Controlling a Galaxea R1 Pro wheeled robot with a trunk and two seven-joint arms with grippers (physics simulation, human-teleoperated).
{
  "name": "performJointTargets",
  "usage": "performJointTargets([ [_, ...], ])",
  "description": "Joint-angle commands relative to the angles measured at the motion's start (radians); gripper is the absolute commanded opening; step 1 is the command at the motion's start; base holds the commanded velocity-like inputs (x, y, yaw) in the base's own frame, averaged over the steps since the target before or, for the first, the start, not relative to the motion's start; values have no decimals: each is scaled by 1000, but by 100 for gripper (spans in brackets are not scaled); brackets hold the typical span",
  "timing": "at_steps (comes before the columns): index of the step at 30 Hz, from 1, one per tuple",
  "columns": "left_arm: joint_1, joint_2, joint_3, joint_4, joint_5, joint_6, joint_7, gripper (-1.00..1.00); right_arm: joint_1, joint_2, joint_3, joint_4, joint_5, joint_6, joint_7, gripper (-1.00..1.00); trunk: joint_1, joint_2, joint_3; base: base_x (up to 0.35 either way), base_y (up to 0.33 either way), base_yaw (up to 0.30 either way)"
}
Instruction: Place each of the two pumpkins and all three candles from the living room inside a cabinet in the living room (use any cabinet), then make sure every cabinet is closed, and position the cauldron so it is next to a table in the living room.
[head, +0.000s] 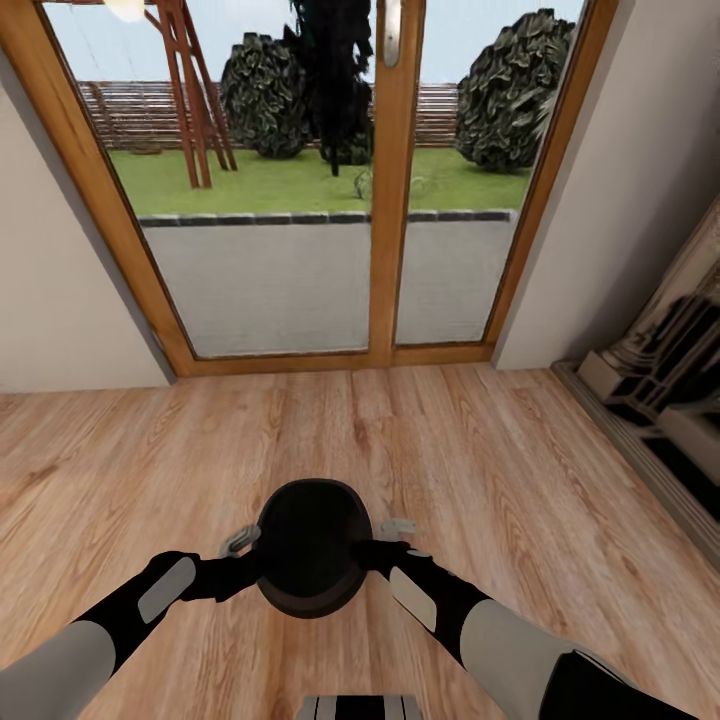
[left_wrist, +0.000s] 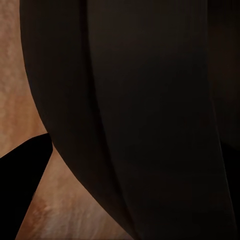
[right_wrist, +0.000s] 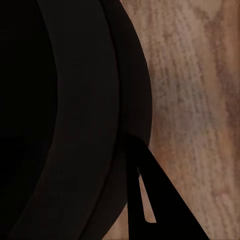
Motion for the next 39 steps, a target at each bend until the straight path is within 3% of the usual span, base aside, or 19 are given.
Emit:
performJointTargets([
  [1,-1,1,-4,1,-5,0,-3,-100,-1,0,7,-4,-6,3,-6,-100,-1,0,3,0,0,0],
  [39,-1,-1,-5,2,-4,5,2,-100,-2,0,6,-19,-8,0,-2,-100,-18,9,150,0,0,0],
])
